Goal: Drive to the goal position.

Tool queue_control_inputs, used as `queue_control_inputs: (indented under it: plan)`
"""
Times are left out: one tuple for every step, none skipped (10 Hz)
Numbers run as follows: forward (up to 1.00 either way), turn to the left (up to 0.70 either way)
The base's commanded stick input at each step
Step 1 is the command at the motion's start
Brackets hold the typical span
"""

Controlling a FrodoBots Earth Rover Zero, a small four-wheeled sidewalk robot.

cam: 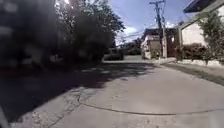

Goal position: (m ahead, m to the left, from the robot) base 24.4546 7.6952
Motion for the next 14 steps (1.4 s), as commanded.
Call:
queue_control_inputs:
  plan:
    - [1.00, 0.08]
    - [1.00, 0.08]
    - [1.00, 0.08]
    - [1.00, -0.26]
    - [1.00, -0.32]
    - [1.00, -0.32]
    - [1.00, -0.32]
    - [1.00, -0.32]
    - [1.00, -0.32]
    - [1.00, -0.32]
    - [1.00, -0.32]
    - [1.00, -0.32]
    - [1.00, -0.32]
    - [1.00, -0.32]
